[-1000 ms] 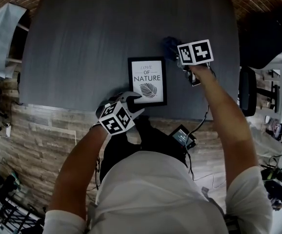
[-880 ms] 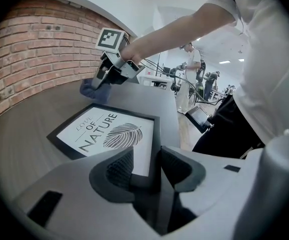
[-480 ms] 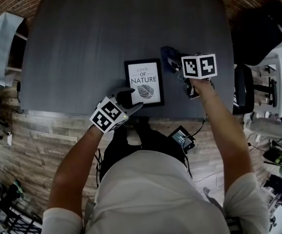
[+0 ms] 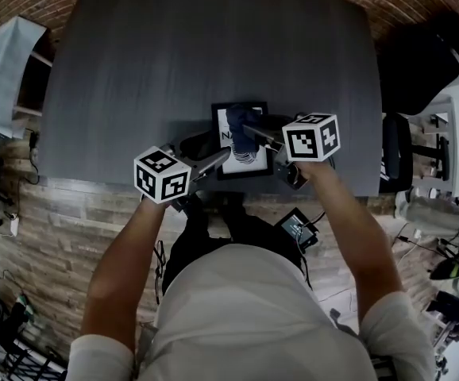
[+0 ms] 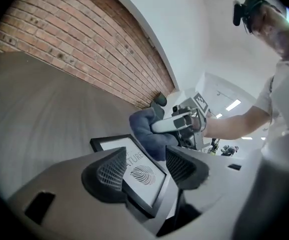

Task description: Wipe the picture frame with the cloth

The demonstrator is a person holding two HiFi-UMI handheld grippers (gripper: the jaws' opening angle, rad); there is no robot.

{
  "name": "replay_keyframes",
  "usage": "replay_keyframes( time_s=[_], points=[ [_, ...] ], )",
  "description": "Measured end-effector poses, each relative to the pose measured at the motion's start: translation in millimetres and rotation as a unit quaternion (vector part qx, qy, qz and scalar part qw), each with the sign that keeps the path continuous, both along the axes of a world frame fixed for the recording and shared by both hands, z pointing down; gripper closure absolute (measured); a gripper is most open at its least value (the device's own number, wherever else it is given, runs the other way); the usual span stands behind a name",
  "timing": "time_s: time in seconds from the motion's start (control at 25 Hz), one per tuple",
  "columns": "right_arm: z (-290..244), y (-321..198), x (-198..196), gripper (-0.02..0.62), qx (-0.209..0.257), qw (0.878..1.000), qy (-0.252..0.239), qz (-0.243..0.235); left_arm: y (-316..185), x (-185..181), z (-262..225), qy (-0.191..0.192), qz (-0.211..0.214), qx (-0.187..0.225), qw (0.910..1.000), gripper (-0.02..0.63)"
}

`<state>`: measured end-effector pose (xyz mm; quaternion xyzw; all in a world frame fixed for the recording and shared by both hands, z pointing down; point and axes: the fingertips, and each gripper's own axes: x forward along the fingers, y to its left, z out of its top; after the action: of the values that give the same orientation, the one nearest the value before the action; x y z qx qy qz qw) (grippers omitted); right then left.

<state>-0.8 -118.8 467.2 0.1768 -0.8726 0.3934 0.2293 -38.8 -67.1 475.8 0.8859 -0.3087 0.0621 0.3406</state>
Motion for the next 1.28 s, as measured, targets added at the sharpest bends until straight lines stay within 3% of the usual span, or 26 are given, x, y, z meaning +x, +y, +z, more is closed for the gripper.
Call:
replay_keyframes(
  time_s=[0.16, 0.48, 0.72, 0.96, 1.16, 1.28],
  points=[
    [-14.1, 19.6, -25.7, 0.488, -0.012, 0.998, -0.048, -0.031, 5.9, -0.3, -5.8, 0.054, 0.006, -0.014, 0.9984, 0.360],
    [-17.3, 41.0, -42.3, 0.488, -0.052, 0.993, -0.089, -0.057, 19.4, -9.9, -20.8, 0.148, 0.022, -0.034, 0.9882, 0.360],
    [-17.5, 64.1, -53.2, 0.488, -0.086, 0.986, -0.114, -0.084, 34.3, -7.4, -21.9, 0.163, 0.065, -0.043, 0.9835, 0.377],
    [-16.1, 70.7, -51.1, 0.483, -0.123, 0.981, -0.138, -0.064, 41.0, -5.6, -23.0, 0.186, 0.073, -0.057, 0.9781, 0.447],
    [-7.3, 54.8, -43.0, 0.386, -0.087, 0.990, -0.104, -0.027, 33.5, -12.5, -17.8, 0.169, 0.053, -0.045, 0.9832, 0.482],
    [-0.5, 41.9, -29.7, 0.382, -0.052, 0.997, -0.063, -0.007, 28.1, -20.7, -11.4, 0.151, 0.044, -0.045, 0.9866, 0.482]
  ],
)
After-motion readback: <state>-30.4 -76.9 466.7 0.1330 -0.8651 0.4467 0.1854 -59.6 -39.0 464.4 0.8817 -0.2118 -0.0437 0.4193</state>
